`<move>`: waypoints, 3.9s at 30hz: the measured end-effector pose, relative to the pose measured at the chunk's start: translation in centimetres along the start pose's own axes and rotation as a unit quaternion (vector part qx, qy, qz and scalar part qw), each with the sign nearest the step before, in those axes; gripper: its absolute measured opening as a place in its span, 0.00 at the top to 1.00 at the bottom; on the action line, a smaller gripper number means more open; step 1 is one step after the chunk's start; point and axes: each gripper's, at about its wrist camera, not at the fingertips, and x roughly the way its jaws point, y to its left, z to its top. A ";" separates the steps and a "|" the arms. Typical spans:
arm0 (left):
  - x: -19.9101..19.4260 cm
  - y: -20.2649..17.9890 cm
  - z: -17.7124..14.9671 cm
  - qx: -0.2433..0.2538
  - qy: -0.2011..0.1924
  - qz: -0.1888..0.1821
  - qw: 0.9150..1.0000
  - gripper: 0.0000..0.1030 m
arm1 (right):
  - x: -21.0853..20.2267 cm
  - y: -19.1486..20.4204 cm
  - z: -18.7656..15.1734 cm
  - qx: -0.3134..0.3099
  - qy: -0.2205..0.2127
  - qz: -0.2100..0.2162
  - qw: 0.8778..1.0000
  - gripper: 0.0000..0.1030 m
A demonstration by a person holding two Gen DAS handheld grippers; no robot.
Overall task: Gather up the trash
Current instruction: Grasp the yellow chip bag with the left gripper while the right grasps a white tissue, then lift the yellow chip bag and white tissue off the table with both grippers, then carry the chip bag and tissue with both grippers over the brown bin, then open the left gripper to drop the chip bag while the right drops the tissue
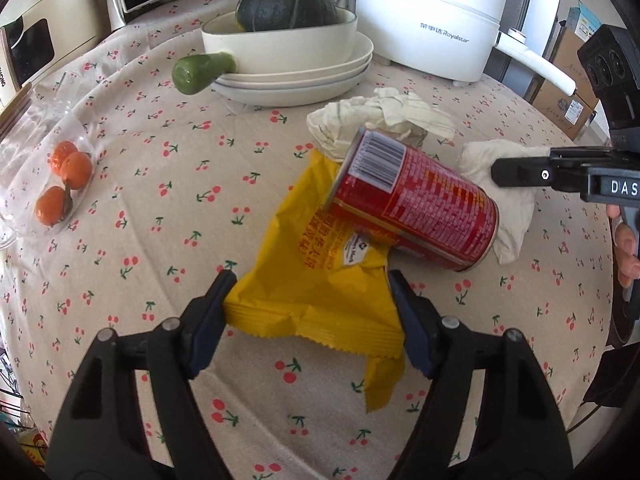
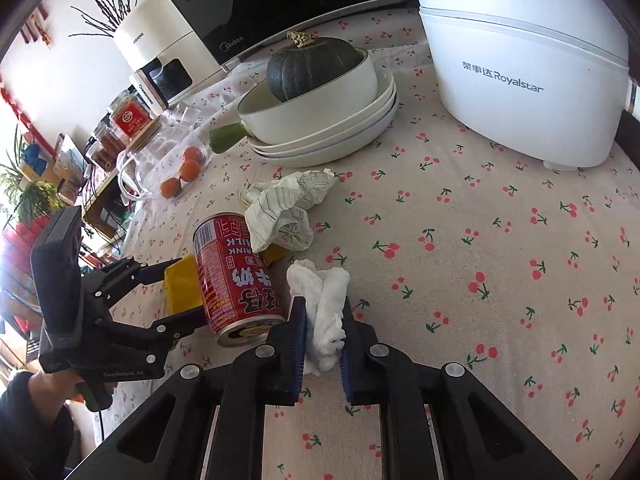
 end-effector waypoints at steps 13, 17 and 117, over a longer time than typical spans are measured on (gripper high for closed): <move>-4.7 -1.2 -4.1 -0.037 0.024 0.040 0.998 0.26 | -7.6 -0.1 -4.3 0.013 -0.021 -0.025 0.999 0.85; -6.5 -0.9 -5.3 -0.058 0.021 0.065 0.996 0.26 | -9.9 -0.2 -5.6 0.017 -0.029 -0.033 0.999 0.86; -11.0 -33.6 -9.4 0.113 -0.046 -0.050 0.991 0.02 | -27.1 -13.0 -28.7 0.071 -0.034 -0.287 0.955 0.67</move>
